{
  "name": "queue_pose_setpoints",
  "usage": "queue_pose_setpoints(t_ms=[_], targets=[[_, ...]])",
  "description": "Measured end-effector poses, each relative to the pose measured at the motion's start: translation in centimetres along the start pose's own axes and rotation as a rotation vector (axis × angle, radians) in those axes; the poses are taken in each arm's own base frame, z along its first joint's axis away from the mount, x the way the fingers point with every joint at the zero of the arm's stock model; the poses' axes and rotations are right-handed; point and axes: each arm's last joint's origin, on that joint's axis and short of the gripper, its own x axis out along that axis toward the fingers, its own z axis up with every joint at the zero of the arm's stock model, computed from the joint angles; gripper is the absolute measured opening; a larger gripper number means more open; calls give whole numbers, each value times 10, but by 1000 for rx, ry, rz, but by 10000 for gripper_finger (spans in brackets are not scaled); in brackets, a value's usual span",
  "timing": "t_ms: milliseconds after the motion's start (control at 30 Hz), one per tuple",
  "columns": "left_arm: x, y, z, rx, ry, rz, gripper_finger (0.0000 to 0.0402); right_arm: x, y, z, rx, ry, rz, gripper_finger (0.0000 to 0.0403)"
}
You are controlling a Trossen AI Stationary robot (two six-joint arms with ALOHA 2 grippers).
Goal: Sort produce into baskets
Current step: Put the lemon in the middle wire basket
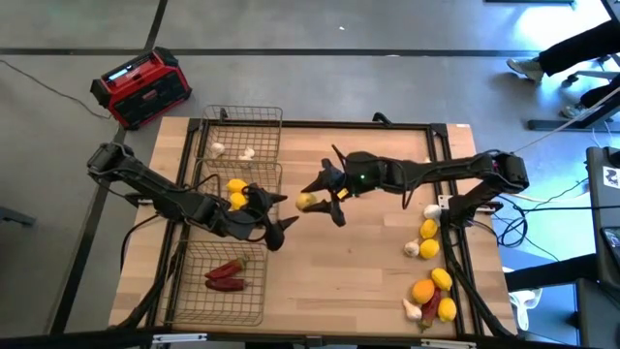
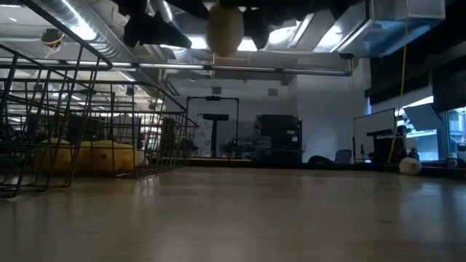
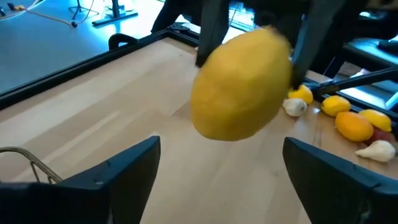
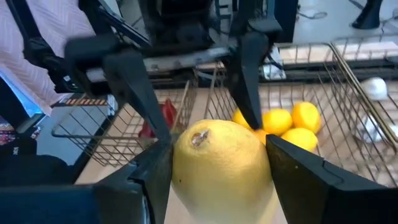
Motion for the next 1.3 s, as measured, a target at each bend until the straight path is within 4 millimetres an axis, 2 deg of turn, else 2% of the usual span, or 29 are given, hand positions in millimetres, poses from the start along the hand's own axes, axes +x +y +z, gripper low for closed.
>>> queue_pose_setpoints(t_ms=[200,433,633,867,1000,1200,1300], targets=[[4,-3,-2,55,-5,-4,340,0,0,3,-8,-34,1,223],[14,-9,-5,119,-39,-13,340,3,13,6,-25,-70,64,223],[14,-13,0,164,-87,-41,340,4,22,6,-31,-70,78,223],[13,-18,6,165,-113,-127,338,5,23,7,-41,-87,70,223],[13,-18,6,162,-113,-132,316,4,24,10,-53,-113,97,223],[12,-19,7,171,-120,-147,244,4,24,11,-52,-125,115,223],[12,-19,7,176,-118,-159,221,4,24,12,-47,-127,109,223]])
